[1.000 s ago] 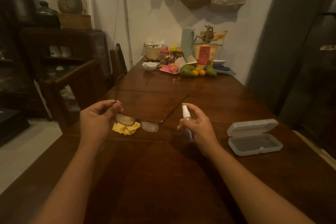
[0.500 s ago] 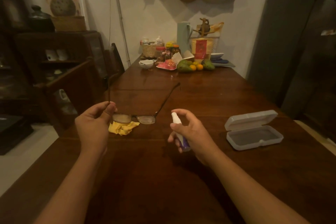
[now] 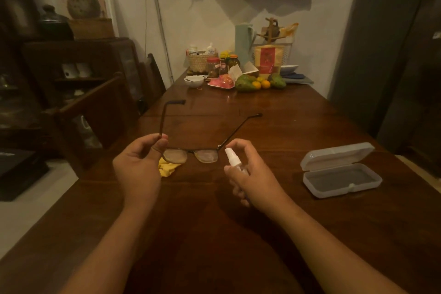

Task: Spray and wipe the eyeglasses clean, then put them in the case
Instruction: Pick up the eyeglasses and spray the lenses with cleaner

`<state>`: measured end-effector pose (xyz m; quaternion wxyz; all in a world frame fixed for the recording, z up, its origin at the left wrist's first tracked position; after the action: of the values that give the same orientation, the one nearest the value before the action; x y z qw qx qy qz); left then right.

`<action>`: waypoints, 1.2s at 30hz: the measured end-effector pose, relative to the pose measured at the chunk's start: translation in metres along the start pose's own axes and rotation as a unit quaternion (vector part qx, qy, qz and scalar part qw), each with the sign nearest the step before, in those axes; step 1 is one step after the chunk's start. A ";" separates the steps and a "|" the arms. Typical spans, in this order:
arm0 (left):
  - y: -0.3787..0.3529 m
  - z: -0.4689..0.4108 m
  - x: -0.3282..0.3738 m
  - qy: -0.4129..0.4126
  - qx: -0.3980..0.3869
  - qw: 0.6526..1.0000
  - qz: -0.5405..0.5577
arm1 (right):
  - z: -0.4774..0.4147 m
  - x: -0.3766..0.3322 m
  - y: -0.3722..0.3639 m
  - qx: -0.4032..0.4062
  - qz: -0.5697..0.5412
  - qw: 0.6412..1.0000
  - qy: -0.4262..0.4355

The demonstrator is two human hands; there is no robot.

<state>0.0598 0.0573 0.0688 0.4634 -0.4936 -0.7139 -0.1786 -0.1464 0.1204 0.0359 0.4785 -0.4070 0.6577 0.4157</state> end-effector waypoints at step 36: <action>-0.015 0.026 0.003 0.020 -0.029 0.999 0.037 | -0.006 -0.005 0.006 0.048 0.187 0.974 0.114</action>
<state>0.0339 0.0701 0.0612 0.4696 -0.5288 -0.6805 -0.1916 -0.1524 0.1170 0.0426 0.3327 -0.2982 0.7916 0.4169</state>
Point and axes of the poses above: each hand's wrist, its own z-axis away from the middle knuckle, its own y-axis out of the back of the hand, x = y × z, the point moved 2 cm from there along -z, towards the middle knuckle, and after that the axes turned 13 degrees about x, right-handed, at the moved point
